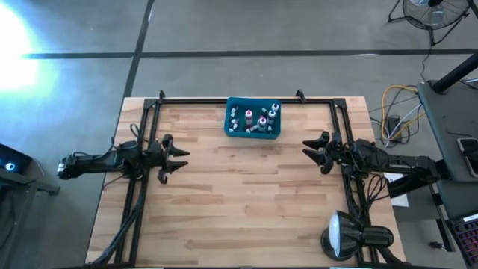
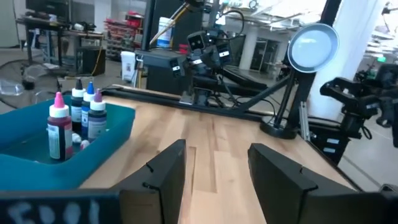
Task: Pick & Place food coloring
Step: Return to Home Position
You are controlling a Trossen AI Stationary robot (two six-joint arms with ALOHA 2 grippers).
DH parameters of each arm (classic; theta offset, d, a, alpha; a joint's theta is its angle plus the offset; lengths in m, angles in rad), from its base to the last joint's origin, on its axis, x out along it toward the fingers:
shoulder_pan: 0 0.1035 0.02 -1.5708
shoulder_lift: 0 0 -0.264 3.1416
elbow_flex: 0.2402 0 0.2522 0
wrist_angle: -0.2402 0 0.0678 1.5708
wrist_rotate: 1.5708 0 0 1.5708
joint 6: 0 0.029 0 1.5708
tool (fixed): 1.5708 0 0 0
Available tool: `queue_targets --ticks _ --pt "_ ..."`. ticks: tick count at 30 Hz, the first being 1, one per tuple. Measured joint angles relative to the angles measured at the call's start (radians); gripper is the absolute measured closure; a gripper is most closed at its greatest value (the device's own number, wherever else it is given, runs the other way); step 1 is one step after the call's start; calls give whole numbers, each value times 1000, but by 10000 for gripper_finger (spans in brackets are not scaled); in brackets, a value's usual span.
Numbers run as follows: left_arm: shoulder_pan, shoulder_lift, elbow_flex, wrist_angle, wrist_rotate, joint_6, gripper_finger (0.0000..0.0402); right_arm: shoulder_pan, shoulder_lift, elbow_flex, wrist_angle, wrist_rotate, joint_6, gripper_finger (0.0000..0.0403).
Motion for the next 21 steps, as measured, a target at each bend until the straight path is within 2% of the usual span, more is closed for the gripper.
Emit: queue_targets --ticks 21 --pt "4 15 0 16 13 -20 250 0 0 0 0 0 0 179"
